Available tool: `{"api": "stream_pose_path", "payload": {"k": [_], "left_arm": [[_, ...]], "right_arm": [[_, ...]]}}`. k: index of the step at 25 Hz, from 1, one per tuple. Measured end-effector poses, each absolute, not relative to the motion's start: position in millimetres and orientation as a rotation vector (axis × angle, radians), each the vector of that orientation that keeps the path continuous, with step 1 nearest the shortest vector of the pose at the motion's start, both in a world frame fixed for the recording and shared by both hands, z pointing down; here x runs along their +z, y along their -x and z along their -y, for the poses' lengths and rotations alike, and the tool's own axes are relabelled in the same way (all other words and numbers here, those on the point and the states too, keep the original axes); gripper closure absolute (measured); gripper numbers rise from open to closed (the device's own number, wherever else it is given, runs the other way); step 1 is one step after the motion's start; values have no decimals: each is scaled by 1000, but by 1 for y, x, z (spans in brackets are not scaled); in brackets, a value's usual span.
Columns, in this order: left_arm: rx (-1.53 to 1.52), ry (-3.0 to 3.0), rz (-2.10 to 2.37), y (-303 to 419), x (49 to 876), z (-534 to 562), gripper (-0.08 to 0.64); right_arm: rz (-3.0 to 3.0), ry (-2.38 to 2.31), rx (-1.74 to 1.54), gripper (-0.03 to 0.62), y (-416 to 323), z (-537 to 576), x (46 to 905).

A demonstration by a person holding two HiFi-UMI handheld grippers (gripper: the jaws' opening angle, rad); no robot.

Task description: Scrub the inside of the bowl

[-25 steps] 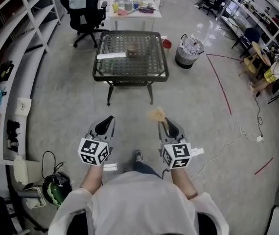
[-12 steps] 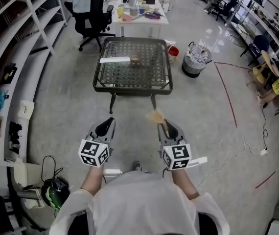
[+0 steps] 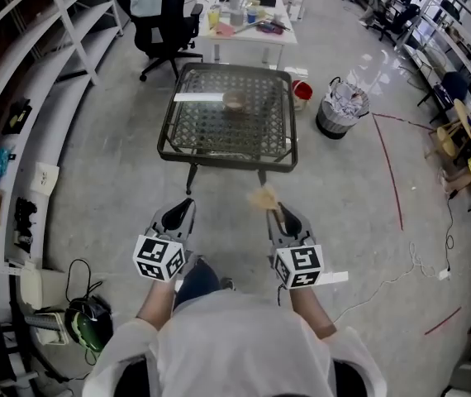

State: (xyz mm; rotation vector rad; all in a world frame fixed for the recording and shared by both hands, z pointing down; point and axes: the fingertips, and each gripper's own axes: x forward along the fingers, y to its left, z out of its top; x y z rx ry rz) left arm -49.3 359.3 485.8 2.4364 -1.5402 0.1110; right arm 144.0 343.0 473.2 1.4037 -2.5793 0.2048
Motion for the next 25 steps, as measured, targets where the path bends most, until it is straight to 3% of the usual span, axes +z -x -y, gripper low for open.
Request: {"api": "stream_pose_path", "payload": {"k": [25], "left_arm": [[134,-2527,1343,125,486,-188,517]], "right_arm": [[2462,-1643,229,503,-77,-198,460]]}}
